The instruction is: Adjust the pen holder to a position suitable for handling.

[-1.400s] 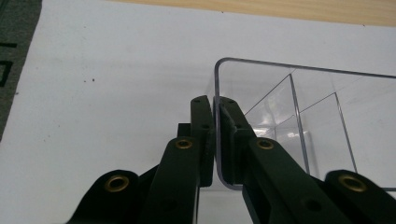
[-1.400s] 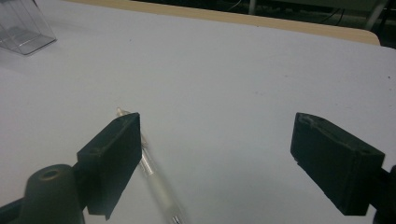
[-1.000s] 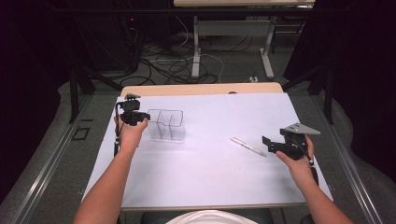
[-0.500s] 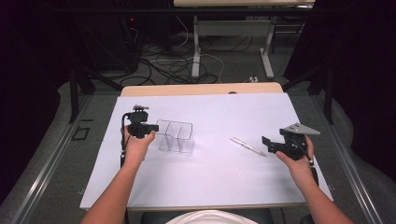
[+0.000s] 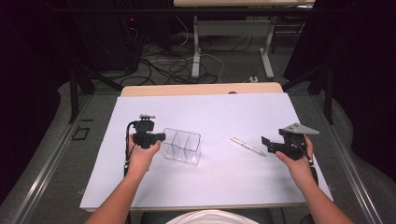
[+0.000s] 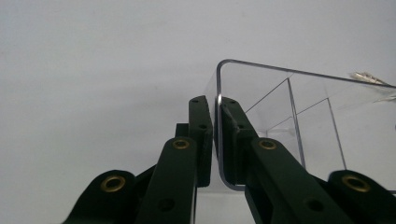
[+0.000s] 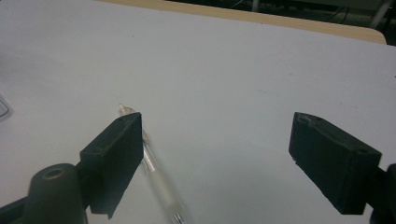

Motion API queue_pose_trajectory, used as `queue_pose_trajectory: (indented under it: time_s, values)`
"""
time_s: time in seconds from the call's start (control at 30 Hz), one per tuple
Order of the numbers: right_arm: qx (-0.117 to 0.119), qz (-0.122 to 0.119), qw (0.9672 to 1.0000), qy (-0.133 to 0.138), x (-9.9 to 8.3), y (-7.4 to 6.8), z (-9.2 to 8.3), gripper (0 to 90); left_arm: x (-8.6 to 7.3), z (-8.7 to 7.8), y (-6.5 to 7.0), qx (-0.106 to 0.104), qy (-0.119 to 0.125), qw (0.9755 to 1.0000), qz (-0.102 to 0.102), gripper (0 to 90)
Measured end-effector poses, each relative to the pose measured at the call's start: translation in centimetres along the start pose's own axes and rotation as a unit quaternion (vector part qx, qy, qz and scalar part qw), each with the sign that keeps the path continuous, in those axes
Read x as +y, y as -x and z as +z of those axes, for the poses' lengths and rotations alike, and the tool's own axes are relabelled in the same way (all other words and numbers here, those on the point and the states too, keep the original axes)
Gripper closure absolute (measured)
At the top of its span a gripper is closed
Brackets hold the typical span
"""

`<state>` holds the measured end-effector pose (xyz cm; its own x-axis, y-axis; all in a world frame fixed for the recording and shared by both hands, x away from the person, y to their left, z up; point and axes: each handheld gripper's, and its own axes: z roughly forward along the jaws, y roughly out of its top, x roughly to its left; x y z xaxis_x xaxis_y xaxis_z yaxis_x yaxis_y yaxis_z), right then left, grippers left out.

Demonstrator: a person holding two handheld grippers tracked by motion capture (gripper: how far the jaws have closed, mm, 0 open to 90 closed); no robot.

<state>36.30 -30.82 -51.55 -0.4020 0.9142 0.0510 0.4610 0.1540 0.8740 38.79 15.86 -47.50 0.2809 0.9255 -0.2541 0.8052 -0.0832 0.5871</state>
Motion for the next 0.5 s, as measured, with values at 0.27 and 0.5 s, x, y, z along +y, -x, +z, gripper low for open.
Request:
queue_pose_trajectory:
  time_s: [0.27, 0.5]
  values:
    - [0.000, 0.000, 1.0000, -0.002, 0.00, -0.09, 0.05, 17.4, -0.59, -0.09, 0.32, 0.007, 0.009, 0.9999, 0.007, 84.9]
    - [0.001, 0.000, 1.0000, -0.001, 0.00, -0.07, 0.02, 17.4, -0.75, -0.20, -0.27, -0.021, 0.012, 0.9997, -0.002, 76.6]
